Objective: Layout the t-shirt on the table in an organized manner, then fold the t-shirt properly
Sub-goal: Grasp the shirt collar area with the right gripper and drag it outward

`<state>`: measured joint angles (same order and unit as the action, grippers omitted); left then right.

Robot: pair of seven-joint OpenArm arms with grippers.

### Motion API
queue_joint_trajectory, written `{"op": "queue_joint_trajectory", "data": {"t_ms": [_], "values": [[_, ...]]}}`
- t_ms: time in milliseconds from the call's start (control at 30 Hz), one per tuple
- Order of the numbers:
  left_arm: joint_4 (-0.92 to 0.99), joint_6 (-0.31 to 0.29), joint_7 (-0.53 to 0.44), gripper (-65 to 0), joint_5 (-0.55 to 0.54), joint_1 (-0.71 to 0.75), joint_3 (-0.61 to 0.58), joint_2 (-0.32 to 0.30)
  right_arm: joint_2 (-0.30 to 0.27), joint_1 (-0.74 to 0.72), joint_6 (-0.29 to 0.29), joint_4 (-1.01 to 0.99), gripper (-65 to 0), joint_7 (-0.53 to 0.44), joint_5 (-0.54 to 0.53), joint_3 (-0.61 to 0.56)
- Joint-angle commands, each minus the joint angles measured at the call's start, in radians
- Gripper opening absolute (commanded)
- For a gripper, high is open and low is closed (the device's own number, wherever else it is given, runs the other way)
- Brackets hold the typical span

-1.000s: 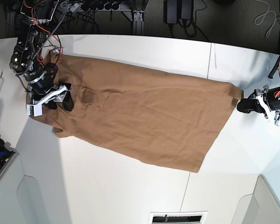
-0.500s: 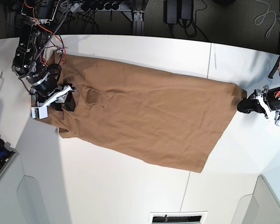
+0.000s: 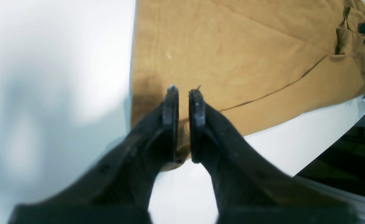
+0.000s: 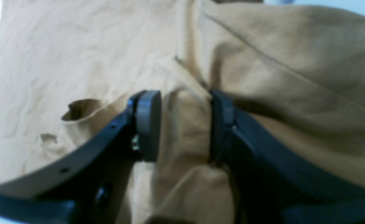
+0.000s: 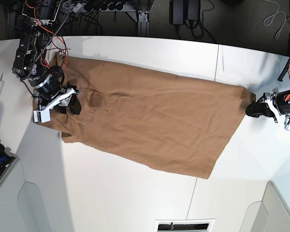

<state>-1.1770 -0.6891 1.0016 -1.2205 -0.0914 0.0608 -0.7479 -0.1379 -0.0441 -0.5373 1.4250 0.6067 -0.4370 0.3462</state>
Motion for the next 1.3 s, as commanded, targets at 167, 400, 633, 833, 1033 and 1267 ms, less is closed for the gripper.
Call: {"op": "queue_joint_trajectory", "data": {"t_ms": [167,400,633,833,1033,1267], "values": [[-0.012,-0.009,-0.018,-55.4,-0.019,-0.017,0.011,-0.025,-0.008,-0.012,-0.017,0.028,-41.0,0.008,-0.024,-0.001],[-0.012,-0.009,-0.018,-55.4,-0.017,-0.017,0.011,-0.025,-0.008,-0.008,-0.028,0.061,-41.0,0.055,-0.071,-0.001],[-0.012,-0.009,-0.019,-55.4,-0.017,-0.017,0.011,-0.025,-0.008,-0.008,-0.027,0.150,-41.0,0.091,-0.071,-0.001],[-0.012,-0.009,-0.033,-55.4,-0.017,-0.017,0.011,-0.025,-0.008,-0.008,-0.026,0.124,-41.0,0.101,-0.063,-0.001],[-0.012,-0.009,-0.033,-55.4,-0.017,-0.017,0.011,-0.025,-0.008,-0.008,-0.024,0.121,-41.1,0.097,-0.038,-0.001],[-0.012,-0.009,-0.033,-55.4,-0.017,-0.017,0.011,-0.025,-0.008,-0.008,-0.009,0.120,-54.7,0.097,-0.043,-0.001]]}}
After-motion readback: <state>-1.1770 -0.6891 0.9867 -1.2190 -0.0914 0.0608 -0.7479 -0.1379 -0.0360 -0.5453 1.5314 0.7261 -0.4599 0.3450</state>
